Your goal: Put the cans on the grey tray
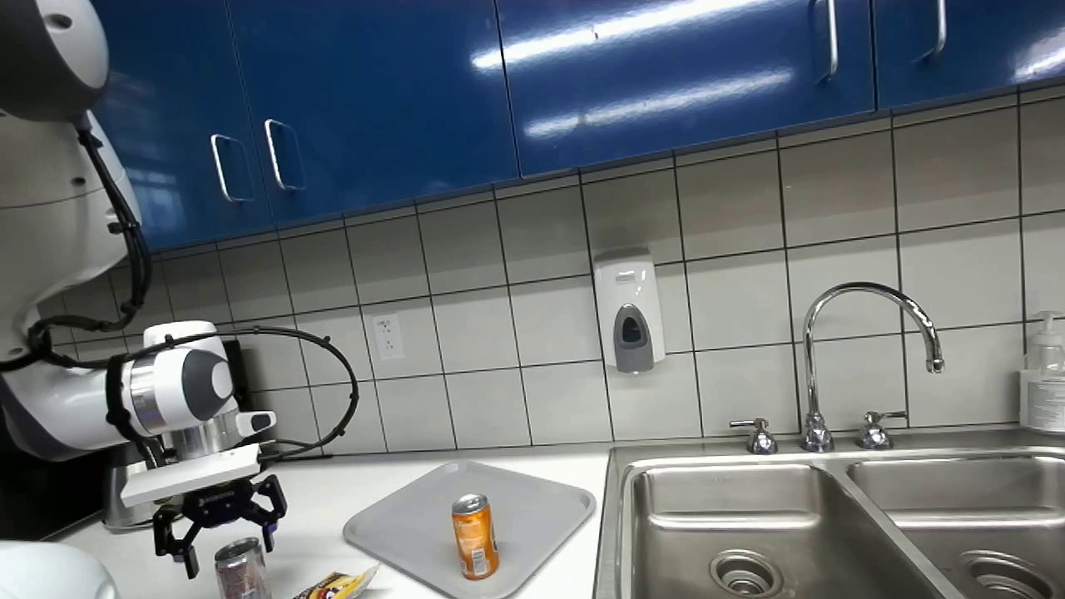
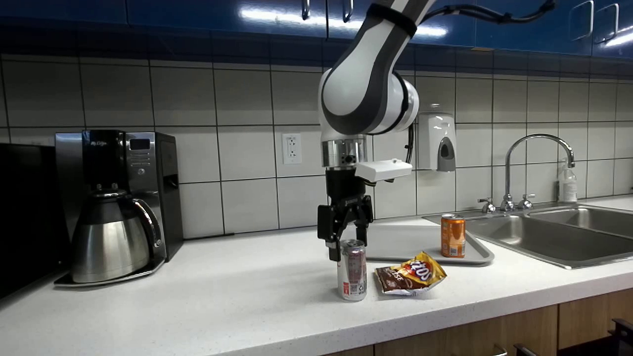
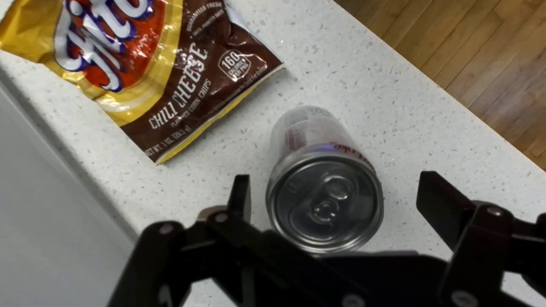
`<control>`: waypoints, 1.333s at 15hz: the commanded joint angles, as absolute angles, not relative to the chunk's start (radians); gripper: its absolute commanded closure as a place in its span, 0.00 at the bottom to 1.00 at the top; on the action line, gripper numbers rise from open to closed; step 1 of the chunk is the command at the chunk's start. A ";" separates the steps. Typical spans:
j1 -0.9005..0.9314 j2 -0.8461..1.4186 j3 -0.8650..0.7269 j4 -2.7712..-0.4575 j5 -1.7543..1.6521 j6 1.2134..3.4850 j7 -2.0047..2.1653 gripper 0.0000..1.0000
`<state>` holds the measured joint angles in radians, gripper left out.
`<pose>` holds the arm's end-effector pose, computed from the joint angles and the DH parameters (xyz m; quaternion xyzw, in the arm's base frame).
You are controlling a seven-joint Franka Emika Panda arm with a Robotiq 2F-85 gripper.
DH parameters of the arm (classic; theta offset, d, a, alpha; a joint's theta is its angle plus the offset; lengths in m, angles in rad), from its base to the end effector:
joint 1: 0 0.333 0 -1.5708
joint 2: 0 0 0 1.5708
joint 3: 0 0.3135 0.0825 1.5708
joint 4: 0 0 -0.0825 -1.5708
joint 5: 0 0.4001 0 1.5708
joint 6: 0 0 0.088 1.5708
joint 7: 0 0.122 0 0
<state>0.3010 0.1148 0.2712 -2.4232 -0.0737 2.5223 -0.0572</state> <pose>0.4186 0.2724 0.2312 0.9414 0.3373 -0.0036 0.0070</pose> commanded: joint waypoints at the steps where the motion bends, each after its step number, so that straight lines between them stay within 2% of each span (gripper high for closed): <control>1: 0.290 0.142 0.276 -2.407 -0.075 2.539 -0.094 0.00; 11: 0.287 0.159 0.275 -2.417 -0.068 2.547 -0.096 0.00; 12: 0.286 0.160 0.275 -2.418 -0.068 2.548 -0.096 0.22; 13: 0.285 0.160 0.276 -2.419 -0.065 2.549 -0.098 0.26; 16: 0.283 0.155 0.274 -2.422 -0.066 2.549 -0.096 0.51; 18: 0.283 0.153 0.273 -2.423 -0.067 2.549 -0.094 0.62; 20: 0.284 0.151 0.275 -2.423 -0.064 2.547 -0.094 0.62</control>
<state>0.2971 0.1607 0.2689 -2.4194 -0.0736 2.5419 -0.0697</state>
